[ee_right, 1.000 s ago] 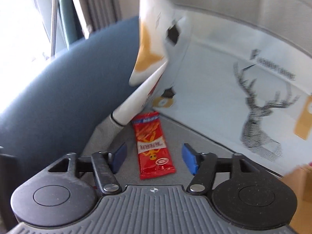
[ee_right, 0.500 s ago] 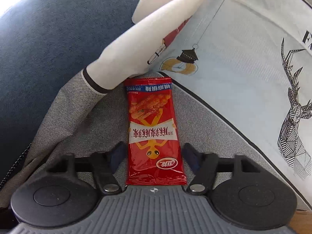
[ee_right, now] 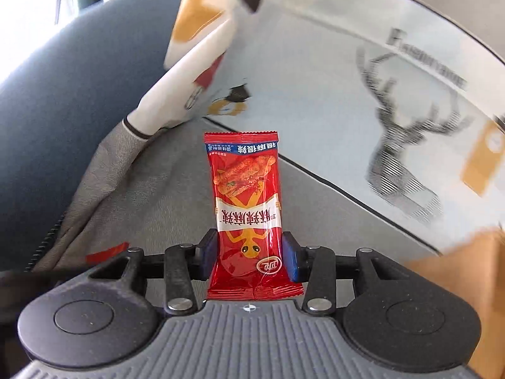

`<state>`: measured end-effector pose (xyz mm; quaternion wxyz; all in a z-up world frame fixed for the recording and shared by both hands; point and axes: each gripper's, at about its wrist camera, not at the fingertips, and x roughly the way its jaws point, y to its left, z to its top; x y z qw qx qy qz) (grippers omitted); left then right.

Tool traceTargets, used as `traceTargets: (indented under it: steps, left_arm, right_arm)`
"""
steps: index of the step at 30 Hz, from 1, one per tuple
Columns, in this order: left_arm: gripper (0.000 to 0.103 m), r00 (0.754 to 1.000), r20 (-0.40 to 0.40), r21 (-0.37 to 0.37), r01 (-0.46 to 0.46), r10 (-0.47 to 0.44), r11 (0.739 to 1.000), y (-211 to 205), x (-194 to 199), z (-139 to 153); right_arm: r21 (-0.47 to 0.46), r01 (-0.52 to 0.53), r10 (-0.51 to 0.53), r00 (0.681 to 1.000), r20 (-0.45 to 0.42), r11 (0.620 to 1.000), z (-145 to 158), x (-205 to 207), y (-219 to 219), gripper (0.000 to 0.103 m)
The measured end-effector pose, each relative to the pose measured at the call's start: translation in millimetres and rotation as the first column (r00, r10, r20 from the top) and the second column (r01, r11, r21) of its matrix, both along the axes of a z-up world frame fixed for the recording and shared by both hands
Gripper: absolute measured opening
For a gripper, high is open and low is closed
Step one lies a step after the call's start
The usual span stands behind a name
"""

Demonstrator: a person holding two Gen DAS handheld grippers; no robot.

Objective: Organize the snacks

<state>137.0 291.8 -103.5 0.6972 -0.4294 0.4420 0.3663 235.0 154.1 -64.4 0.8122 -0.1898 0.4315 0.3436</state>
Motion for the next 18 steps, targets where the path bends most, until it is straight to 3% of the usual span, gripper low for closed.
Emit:
traceTargets:
  steps: [11,18]
  left_arm:
    - [0.066,1.0,0.002,0.048,0.02,-0.02,0.999,-15.5,4.0,5.8]
    - [0.065,0.999,0.009,0.067,0.051,-0.051,0.996,-38.8,5.2,13.4]
  right_arm:
    - [0.187,0.136,-0.146,0.989,0.037,0.973,40.1,-74.3,-103.3,0.044]
    - [0.264,0.104,-0.142,0.982,0.128,0.959,50.6,-128.5,-150.8,0.044]
